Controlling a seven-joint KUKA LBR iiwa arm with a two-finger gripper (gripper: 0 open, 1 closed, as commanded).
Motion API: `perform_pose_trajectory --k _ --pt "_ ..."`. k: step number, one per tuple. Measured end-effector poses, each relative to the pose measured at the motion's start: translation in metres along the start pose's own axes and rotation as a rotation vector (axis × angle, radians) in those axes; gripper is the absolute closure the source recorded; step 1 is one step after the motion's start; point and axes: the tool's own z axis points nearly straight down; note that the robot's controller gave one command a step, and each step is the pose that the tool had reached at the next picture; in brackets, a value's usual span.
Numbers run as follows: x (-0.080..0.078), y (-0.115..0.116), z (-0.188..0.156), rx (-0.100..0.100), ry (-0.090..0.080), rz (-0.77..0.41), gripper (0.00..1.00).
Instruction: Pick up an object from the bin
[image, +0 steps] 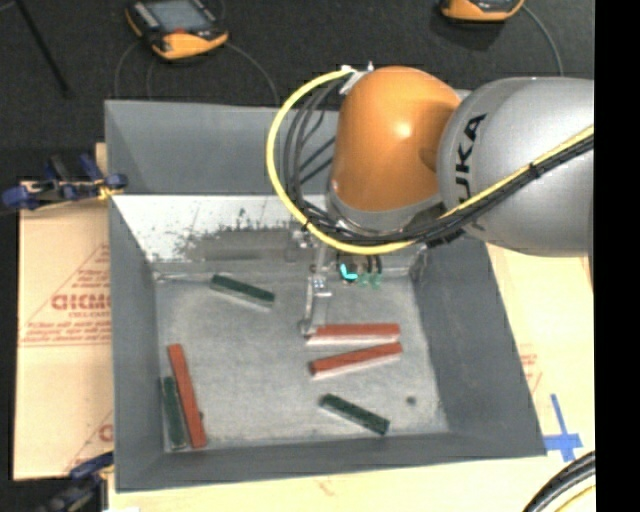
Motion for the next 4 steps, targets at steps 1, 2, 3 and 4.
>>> perform_pose_trajectory --k 1,2,3,4 --pt "-0.001 0.0 -0.005 -0.001 -0.008 0.002 0.0" --pt "0.008 -0.035 0.048 -0.002 -0.013 0.058 0.0" --pt "0.027 -0.085 0.116 -0.001 -0.011 0.105 0.0" --pt "0.021 -0.094 0.161 0.0 -0.005 -0.075 1.0"
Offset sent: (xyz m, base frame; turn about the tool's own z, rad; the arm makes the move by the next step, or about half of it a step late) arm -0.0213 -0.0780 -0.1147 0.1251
